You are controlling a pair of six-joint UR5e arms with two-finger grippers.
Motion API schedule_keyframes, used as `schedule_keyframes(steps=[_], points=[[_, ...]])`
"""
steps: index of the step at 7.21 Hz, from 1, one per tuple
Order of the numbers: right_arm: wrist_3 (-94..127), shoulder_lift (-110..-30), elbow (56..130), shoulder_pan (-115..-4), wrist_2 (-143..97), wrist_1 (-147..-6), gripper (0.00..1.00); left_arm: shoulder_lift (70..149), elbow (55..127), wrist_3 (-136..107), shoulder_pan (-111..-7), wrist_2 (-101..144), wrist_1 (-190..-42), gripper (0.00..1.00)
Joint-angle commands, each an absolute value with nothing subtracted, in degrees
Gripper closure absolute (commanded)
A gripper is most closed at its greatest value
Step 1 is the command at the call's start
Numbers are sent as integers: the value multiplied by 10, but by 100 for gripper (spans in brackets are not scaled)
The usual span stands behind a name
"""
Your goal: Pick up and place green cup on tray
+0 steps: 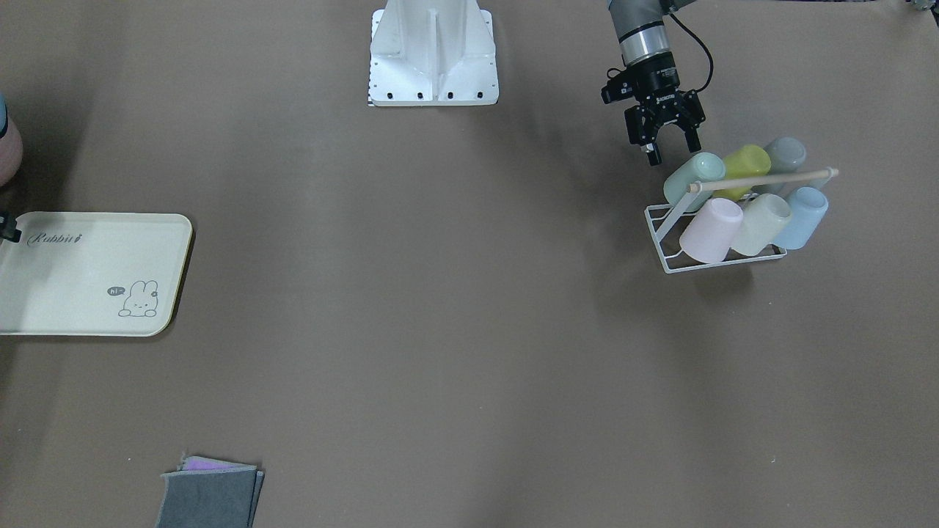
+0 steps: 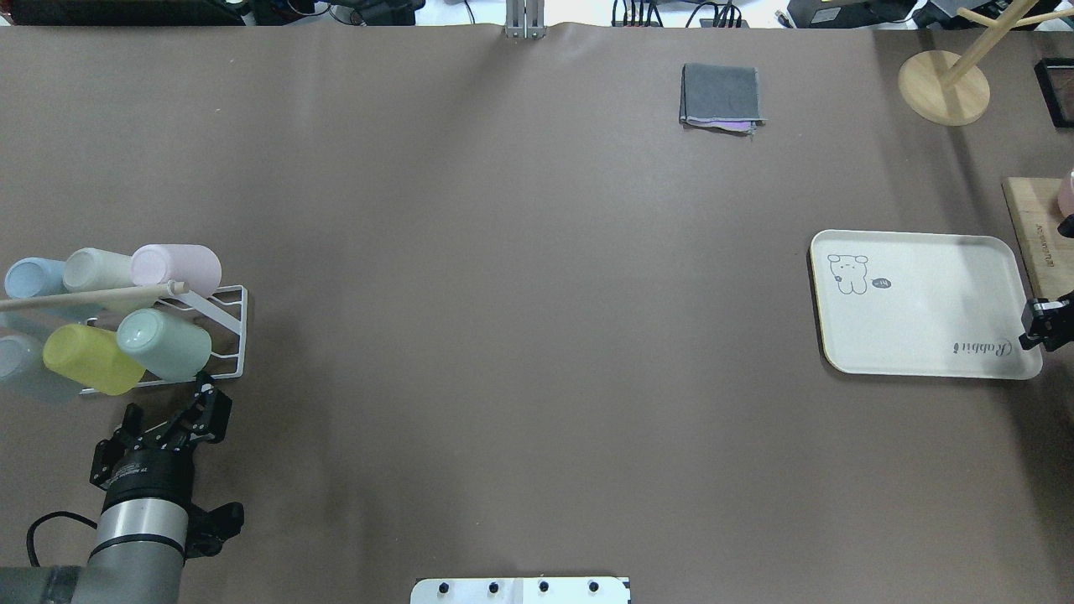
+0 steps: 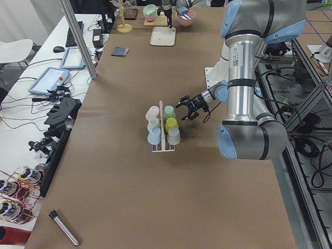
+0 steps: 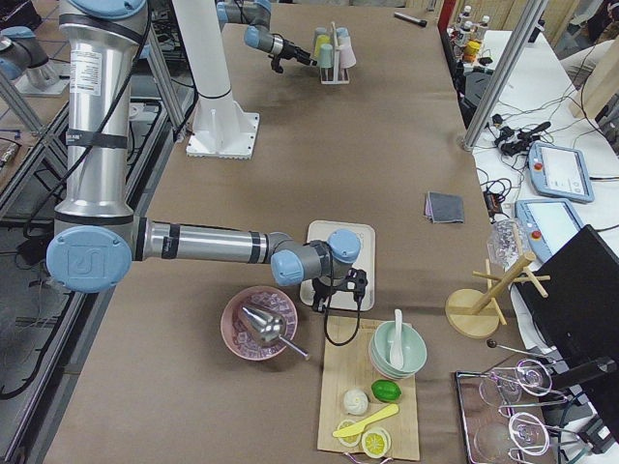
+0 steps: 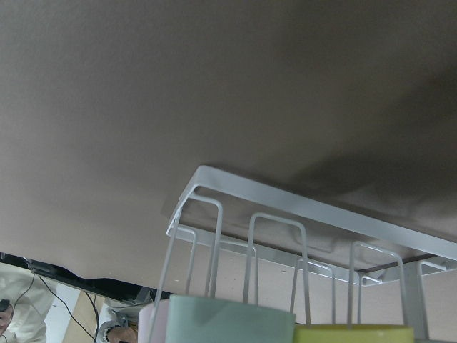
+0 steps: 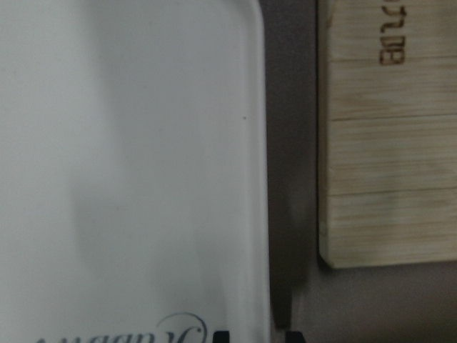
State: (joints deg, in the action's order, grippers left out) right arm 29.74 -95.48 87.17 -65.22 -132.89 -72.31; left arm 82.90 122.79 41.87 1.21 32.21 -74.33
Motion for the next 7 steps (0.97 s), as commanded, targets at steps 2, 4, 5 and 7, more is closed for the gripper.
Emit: schedule_keyframes(steps=[2, 4, 5, 7], points=[[295, -956, 867, -652, -1329, -722, 62, 824, 1220, 472, -10, 266, -743, 1], [294, -959, 867, -652, -1329, -722, 72, 827, 1204, 472, -17, 246, -743, 1], [294, -959, 867, -652, -1329, -722, 74, 829, 1195, 472, -22, 235, -744, 1], [294, -959, 864, -652, -1329, -722, 74, 832, 1183, 473, -32, 235, -744, 1]])
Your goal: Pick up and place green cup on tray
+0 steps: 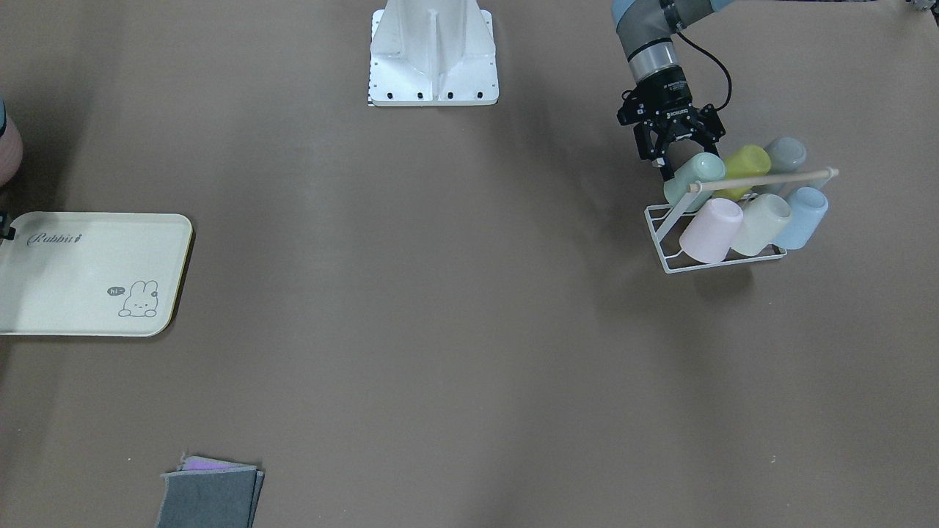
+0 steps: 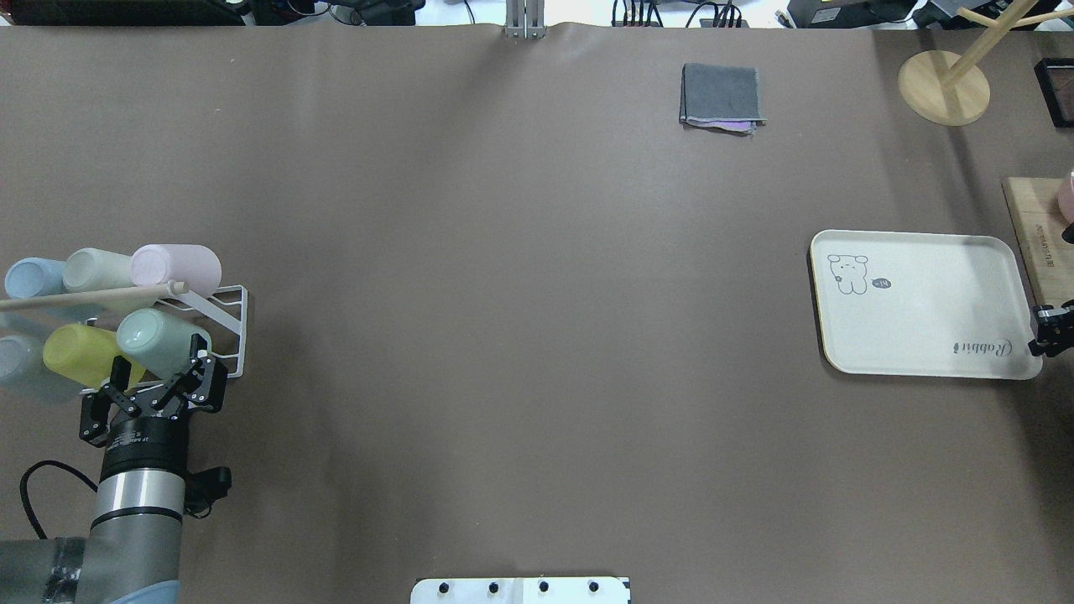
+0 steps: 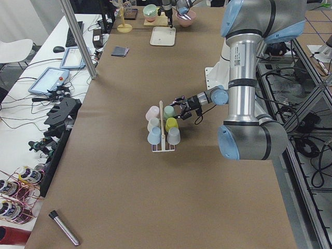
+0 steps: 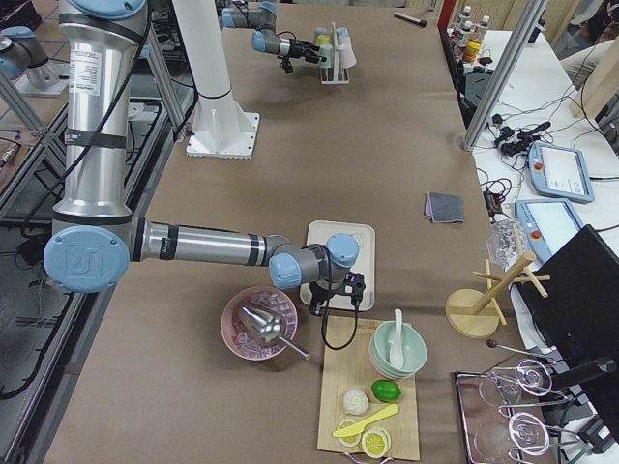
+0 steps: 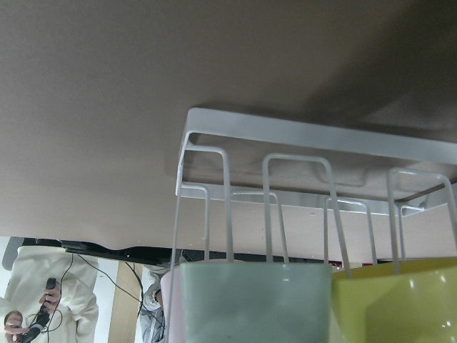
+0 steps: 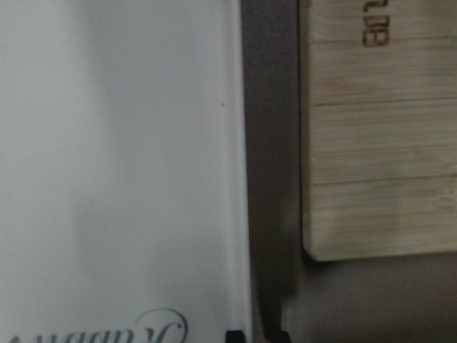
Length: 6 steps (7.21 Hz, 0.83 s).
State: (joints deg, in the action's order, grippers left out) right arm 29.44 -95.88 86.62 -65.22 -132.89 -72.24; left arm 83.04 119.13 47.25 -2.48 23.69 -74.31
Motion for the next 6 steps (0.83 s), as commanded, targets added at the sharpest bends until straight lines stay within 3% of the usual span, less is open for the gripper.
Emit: schedule_keyframes(steps=[1, 4, 6], points=[[294, -959, 862, -652, -1329, -722, 74, 832, 1181, 473, -36, 235, -744, 1], [293, -959, 862, -652, -1329, -722, 74, 852, 1156, 469, -38, 236, -747, 2], [293, -959, 861, -652, -1331, -722, 84, 876, 1137, 468, -37, 236, -749, 3]])
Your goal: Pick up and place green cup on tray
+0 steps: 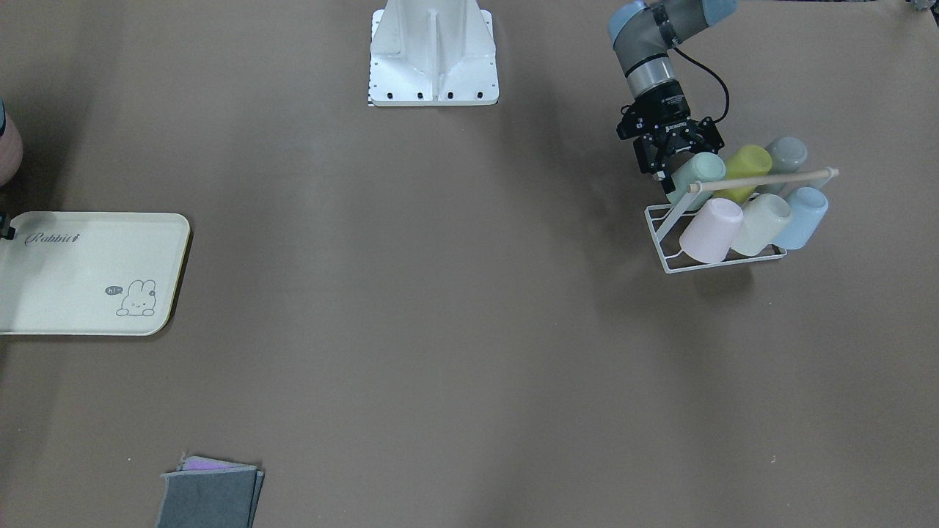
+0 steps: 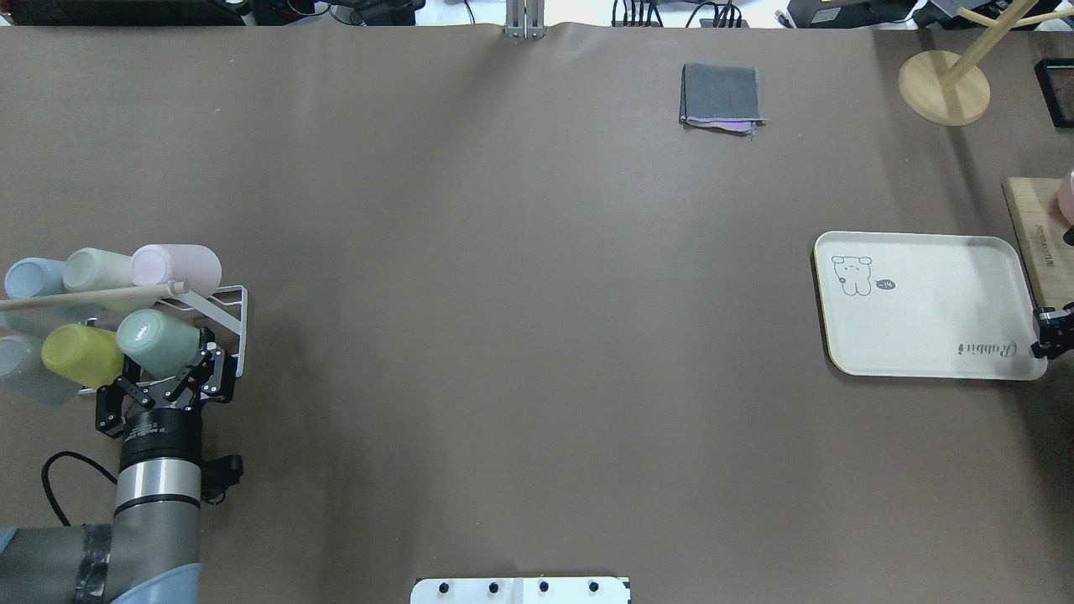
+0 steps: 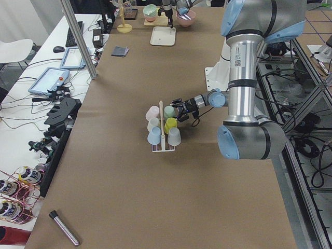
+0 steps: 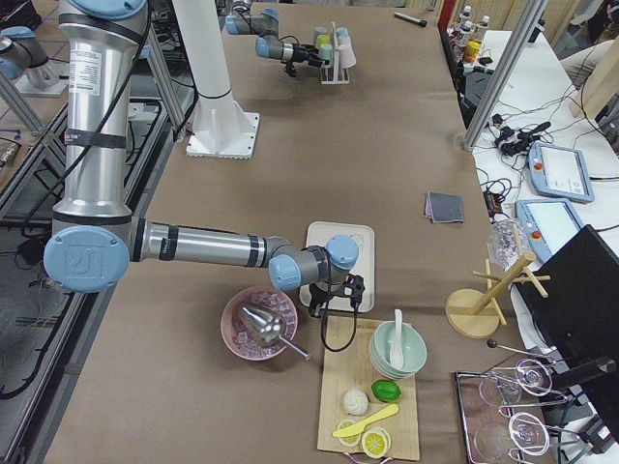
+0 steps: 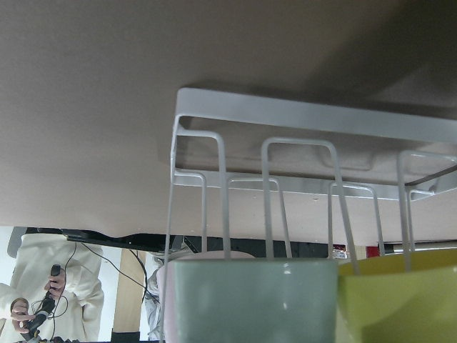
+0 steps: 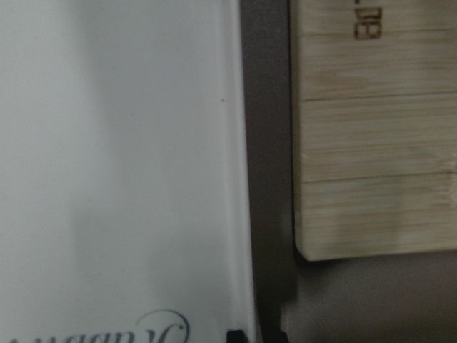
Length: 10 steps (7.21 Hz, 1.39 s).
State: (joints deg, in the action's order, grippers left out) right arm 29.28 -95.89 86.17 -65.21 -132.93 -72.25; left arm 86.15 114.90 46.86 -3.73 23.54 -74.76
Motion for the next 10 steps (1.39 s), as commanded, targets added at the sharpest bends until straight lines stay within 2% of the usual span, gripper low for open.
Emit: schedule_keyframes(steps=[1, 3, 4, 6, 7, 10], points=[[293, -959, 860, -652, -1332, -722, 87, 876, 1137, 468, -38, 236, -748, 5], [294, -958, 860, -652, -1332, -722, 100, 873, 1143, 471, -45, 235, -748, 12], [294, -957, 860, -652, -1332, -722, 100, 868, 1144, 471, -47, 234, -748, 17], [295, -954, 867, -652, -1361, -722, 100, 865, 1150, 472, -48, 214, -747, 50], [294, -949, 871, -654, -1389, -722, 100, 861, 1164, 478, -53, 212, -747, 57], [300, -952, 899, -683, -1446, -722, 100, 841, 1190, 505, -57, 211, -747, 63]])
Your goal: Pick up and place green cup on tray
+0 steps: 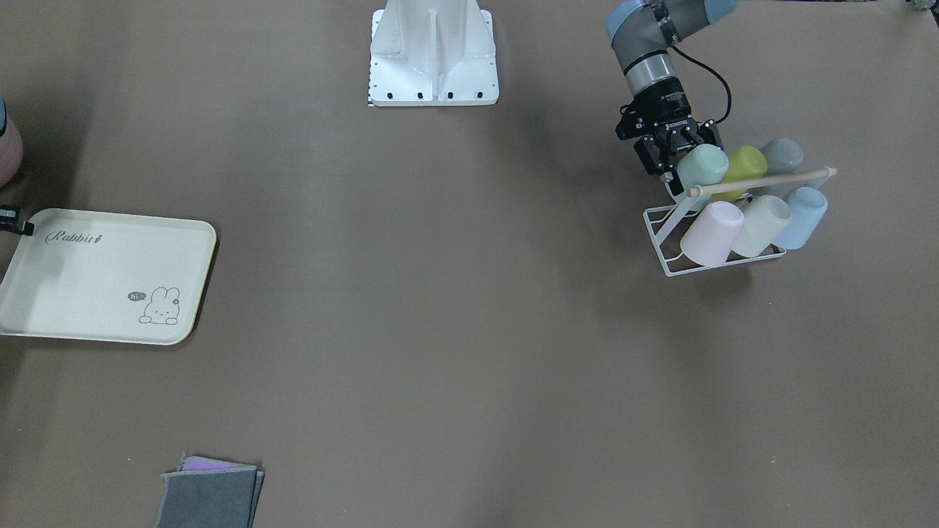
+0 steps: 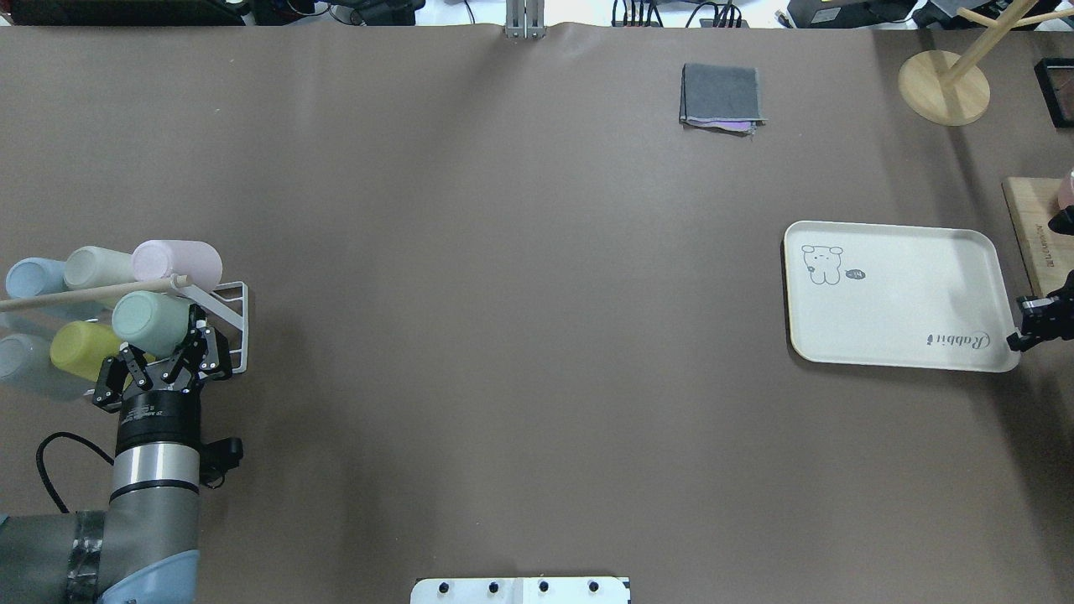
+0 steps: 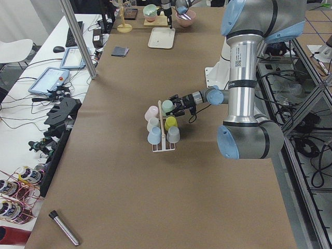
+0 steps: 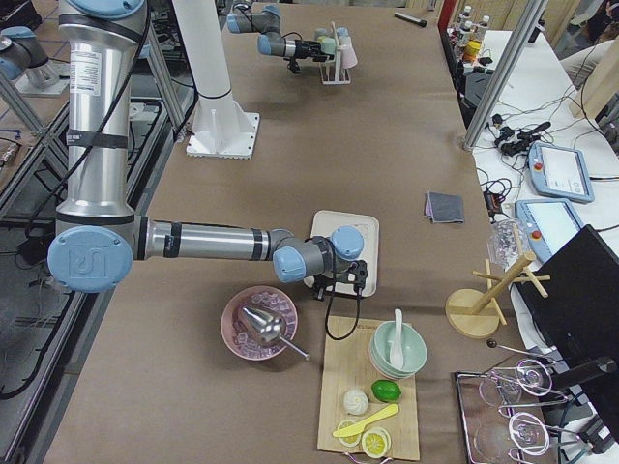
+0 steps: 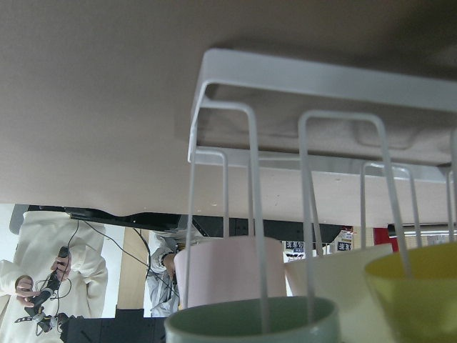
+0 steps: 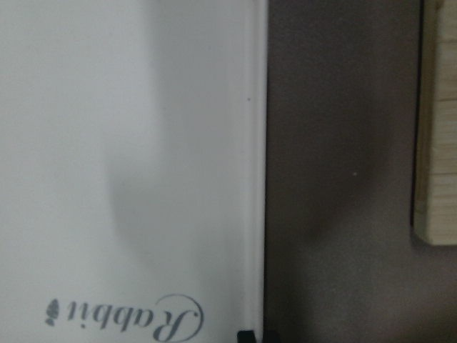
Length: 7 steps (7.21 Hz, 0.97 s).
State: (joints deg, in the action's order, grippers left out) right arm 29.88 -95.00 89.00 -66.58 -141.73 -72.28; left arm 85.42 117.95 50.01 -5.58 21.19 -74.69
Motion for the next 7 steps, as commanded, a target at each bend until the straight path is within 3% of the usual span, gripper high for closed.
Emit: schedule_keyframes(steps=[1, 7], points=[[296, -952, 903, -699, -1448, -722, 100, 827, 1202, 505, -60, 210, -747, 65], [302, -943, 975, -726, -1452, -723, 100, 784, 1308, 532, -69, 202, -748, 67]])
